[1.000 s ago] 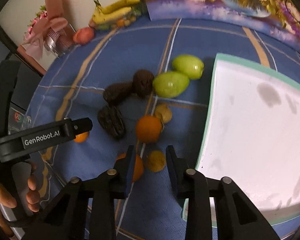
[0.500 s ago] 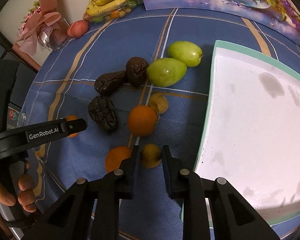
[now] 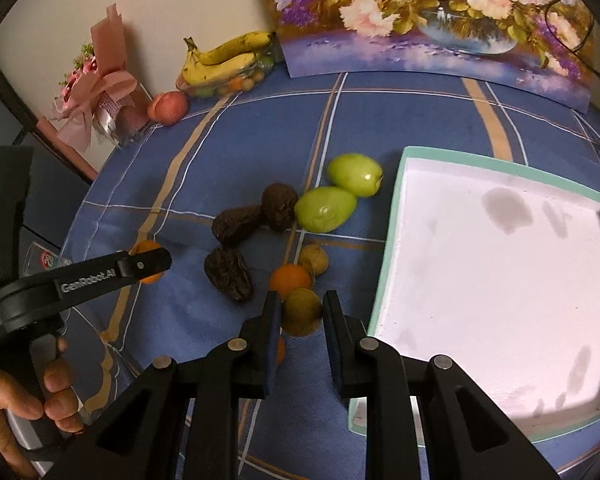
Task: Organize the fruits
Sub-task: 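Close left tool on the mandarin while right tool closes on the small olive-brown fruit, then carry the mandarin in left tool over the white tray while right tool carries its fruit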
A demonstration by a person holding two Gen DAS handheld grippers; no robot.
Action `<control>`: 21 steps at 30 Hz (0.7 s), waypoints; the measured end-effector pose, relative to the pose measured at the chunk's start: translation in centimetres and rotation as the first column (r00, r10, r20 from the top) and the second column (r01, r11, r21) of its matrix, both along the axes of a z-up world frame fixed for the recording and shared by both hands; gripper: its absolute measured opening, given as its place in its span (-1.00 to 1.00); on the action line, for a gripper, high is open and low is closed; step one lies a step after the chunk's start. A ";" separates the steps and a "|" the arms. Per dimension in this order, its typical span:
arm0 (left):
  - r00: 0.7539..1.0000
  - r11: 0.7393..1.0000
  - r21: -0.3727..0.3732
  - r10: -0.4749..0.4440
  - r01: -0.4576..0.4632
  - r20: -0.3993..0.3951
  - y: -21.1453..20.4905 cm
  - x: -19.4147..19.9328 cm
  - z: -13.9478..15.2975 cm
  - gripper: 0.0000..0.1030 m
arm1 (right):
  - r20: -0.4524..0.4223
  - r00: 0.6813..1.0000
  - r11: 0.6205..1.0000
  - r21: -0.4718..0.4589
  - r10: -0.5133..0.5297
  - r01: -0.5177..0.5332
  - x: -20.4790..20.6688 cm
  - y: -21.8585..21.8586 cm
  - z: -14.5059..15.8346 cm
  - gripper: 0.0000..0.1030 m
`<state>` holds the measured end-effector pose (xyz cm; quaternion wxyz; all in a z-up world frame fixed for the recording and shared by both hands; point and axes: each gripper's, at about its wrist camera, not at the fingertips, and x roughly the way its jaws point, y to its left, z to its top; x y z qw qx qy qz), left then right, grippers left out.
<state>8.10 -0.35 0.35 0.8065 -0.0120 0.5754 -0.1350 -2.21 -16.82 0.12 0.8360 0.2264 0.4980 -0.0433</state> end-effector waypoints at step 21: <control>0.965 0.966 0.026 -0.258 0.257 0.051 -10.1 -6.1 1.3 -0.29 | -0.036 0.936 0.937 -0.004 -0.349 0.349 -7.3 -12.3 -0.6 -0.57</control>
